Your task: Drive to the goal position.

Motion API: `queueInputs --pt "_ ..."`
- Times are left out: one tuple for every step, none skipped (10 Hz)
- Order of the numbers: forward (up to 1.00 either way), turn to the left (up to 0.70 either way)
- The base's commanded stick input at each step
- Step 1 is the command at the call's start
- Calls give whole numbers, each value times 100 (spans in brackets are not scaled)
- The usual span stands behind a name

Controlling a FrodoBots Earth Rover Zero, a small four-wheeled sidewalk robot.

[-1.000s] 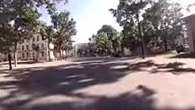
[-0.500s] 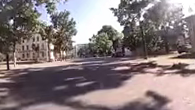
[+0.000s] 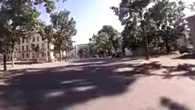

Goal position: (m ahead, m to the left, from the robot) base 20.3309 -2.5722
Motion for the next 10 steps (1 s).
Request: queueInputs --pt "70 0" --pt "70 0" --pt "70 0" --pt "70 0" --pt "70 0" --pt "70 0" --pt "70 0" --pt "70 0" --pt "70 0" --pt "70 0"
